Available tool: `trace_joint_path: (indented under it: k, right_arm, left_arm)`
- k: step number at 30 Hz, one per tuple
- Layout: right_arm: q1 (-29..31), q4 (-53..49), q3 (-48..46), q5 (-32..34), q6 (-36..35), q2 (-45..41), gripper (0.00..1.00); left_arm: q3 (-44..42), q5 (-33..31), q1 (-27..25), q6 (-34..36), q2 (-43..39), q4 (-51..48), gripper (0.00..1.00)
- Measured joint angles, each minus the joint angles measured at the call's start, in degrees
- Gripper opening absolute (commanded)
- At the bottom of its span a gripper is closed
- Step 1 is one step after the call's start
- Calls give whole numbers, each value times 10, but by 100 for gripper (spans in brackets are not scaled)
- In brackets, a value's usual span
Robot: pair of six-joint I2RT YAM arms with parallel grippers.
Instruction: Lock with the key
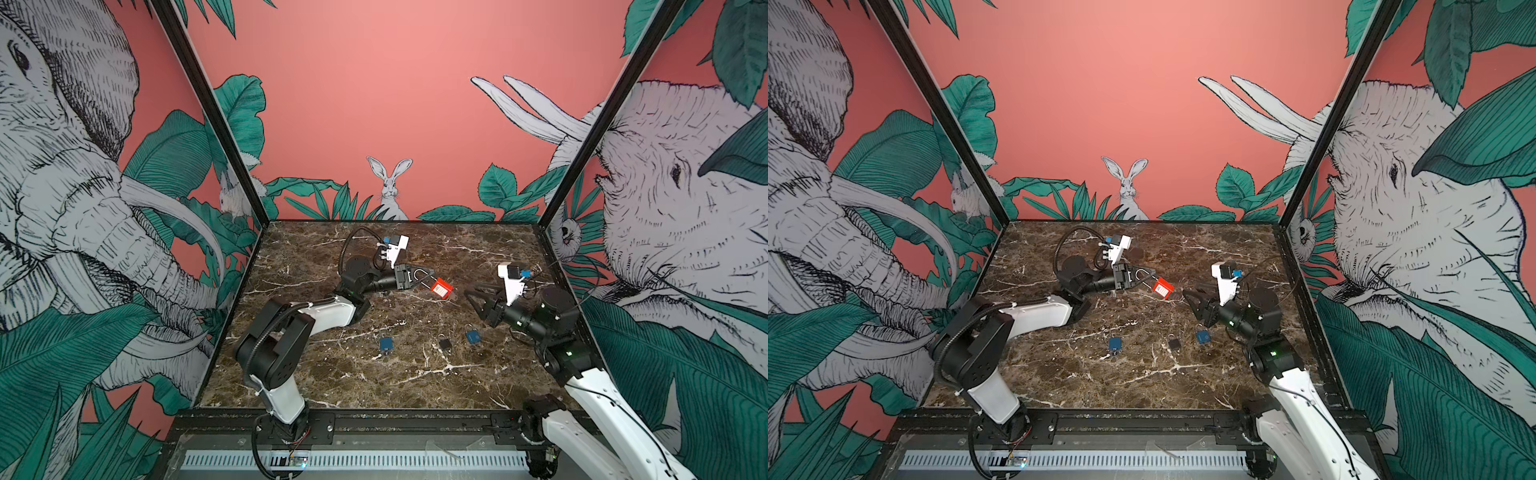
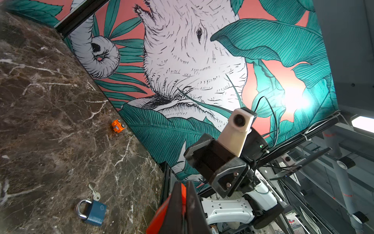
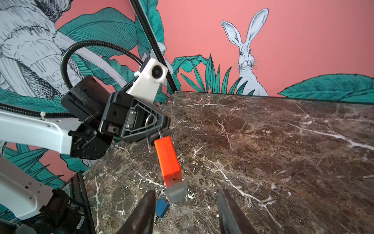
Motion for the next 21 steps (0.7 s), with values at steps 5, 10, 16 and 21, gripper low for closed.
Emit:
trace_joint_path:
  k: [5,10,16,21]
  right_arm:
    - [3,57,-7,-22,-16,-11,49]
    - [27,89,3,-45,-25,7,49]
    - [72,92,18,-46,-46,35,49]
    - [83,103,19,-35,-56,59,49]
  left_arm:
    - [0,-12,0,2,-37,-28,0]
    - [0,-20,0,2,-61,-52,0]
    - [-1,-21,-1,9,-93,-76,0]
    - [-1,-21,-6,17,-105,-88,0]
